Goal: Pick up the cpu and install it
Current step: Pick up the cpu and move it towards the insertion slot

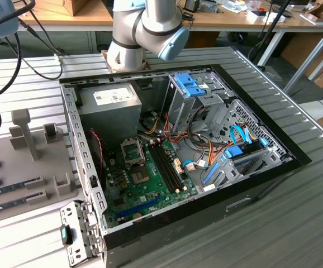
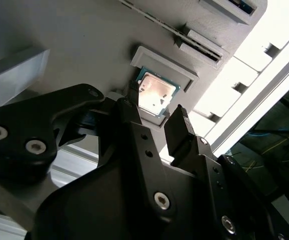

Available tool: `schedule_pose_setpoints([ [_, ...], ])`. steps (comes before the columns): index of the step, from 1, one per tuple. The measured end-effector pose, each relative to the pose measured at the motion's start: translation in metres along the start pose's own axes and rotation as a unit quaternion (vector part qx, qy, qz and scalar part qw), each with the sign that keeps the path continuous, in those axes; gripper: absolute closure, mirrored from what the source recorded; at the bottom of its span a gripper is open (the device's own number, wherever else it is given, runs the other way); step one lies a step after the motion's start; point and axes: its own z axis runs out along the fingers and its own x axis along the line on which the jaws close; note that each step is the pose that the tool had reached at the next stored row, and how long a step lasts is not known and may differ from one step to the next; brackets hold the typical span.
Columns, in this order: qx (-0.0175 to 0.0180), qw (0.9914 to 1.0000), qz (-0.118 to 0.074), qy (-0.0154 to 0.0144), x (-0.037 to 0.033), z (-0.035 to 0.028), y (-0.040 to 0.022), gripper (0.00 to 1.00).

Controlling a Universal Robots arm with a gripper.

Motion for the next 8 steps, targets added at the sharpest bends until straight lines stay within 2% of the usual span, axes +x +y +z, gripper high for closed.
schedule_pose_setpoints([
  [8,-0.0001,1.00000,-0.001,-0.0001,-0.0001,0.0009,-0.0006,0.52],
])
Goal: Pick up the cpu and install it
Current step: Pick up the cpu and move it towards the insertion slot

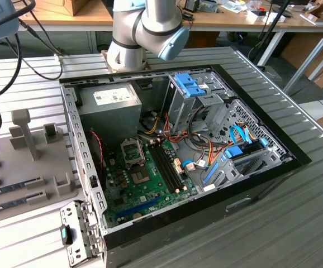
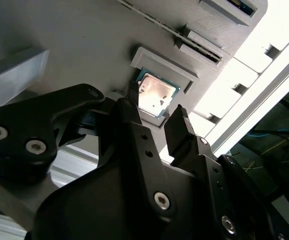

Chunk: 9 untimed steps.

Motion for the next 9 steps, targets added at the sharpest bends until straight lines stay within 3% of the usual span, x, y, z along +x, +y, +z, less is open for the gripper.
schedule_pose_setpoints([
  [9,0.0000,1.00000,0.000,0.0000,0.0000,0.0001,0.0000,0.51],
])
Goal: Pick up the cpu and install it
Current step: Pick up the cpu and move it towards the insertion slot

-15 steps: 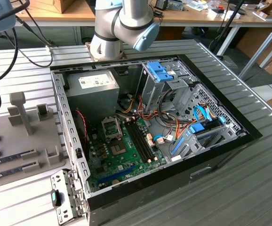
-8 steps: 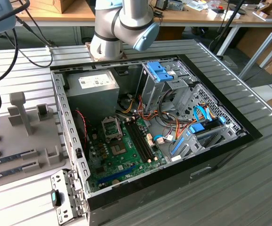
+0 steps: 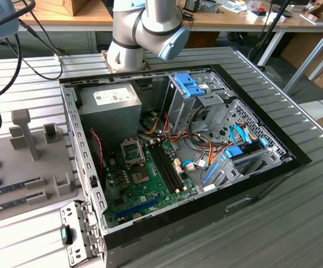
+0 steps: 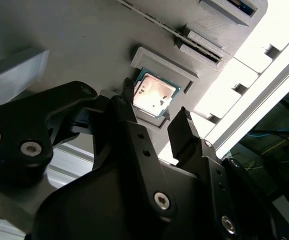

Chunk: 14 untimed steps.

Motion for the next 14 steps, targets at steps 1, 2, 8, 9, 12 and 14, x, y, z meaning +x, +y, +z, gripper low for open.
schedule_pose_setpoints([
  [1,0.0000,1.00000,0.000,0.0000,0.0000,0.0000,0.0000,0.44],
  [2,0.0000,1.00000,0.000,0.0000,0.0000,0.0000,0.0000,0.44],
  [8,0.0000,1.00000,0.000,0.0000,0.0000,0.0006,-0.0001,0.44],
  [9,0.0000,1.00000,0.000,0.0000,0.0000,0.0008,-0.0001,0.44],
  [12,0.0000,1.00000,0.000,0.0000,-0.0001,0.0014,-0.0001,0.44],
  [14,0.0000,1.00000,0.000,0.0000,-0.0001,0.0017,-0.0001,0.44],
])
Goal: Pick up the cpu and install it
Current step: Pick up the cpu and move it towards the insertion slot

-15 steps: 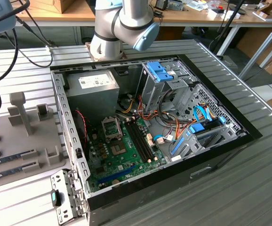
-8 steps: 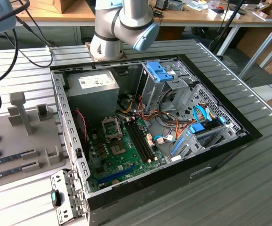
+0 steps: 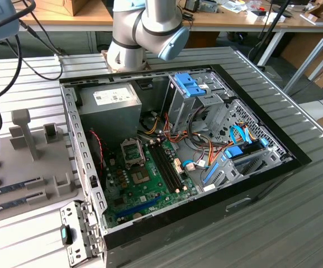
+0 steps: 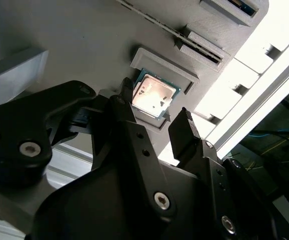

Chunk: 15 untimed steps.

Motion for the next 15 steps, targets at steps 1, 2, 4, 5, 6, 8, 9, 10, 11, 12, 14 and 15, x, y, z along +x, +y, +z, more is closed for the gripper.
schedule_pose_setpoints([
  [1,0.0000,1.00000,0.000,0.0000,0.0000,0.0002,0.0000,0.44],
  [2,0.0000,1.00000,0.000,0.0000,0.0000,0.0003,0.0000,0.44],
  [4,0.0000,1.00000,0.000,0.0000,-0.0001,0.0005,0.0000,0.44],
  [5,0.0000,1.00000,0.000,0.0000,-0.0001,0.0007,0.0000,0.44],
  [6,0.0000,1.00000,0.000,0.0000,-0.0002,0.0010,0.0000,0.44],
  [8,0.0000,1.00000,0.000,0.0000,-0.0003,0.0013,0.0000,0.44],
  [9,0.0000,1.00000,0.000,0.0000,-0.0003,0.0015,0.0000,0.44],
  [10,0.0000,1.00000,0.000,0.0000,-0.0004,0.0019,-0.0001,0.44],
  [11,0.0000,1.00000,0.000,-0.0001,-0.0004,0.0025,0.0000,0.44],
  [12,0.0007,1.00000,0.000,0.0000,-0.0005,0.0035,-0.0001,0.44],
  [14,0.0048,0.99999,-0.001,-0.0002,-0.0008,0.0048,0.0000,0.44],
  [15,0.0088,0.99996,-0.001,-0.0002,-0.0009,0.0053,0.0000,0.44],
])
